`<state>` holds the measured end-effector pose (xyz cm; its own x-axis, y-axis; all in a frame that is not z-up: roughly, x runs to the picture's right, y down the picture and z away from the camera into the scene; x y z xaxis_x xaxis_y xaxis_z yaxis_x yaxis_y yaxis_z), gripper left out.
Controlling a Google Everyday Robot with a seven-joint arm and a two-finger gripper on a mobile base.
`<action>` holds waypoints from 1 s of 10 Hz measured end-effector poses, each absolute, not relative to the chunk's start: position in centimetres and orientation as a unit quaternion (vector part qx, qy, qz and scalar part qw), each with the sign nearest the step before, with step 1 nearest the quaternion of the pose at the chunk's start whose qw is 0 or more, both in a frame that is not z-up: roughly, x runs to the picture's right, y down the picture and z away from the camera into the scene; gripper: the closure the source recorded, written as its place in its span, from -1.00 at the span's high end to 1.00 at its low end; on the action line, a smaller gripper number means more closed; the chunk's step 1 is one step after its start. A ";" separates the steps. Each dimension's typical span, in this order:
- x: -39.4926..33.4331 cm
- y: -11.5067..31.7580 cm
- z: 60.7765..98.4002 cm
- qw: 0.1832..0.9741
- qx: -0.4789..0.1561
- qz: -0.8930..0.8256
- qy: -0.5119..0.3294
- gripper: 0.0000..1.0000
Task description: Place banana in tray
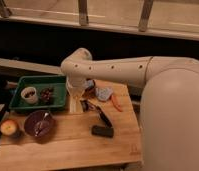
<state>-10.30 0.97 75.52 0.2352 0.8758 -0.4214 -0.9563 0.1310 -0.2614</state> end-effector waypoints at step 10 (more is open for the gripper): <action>-11.6 -2.5 77.3 0.746 -0.241 0.620 0.023 -1.00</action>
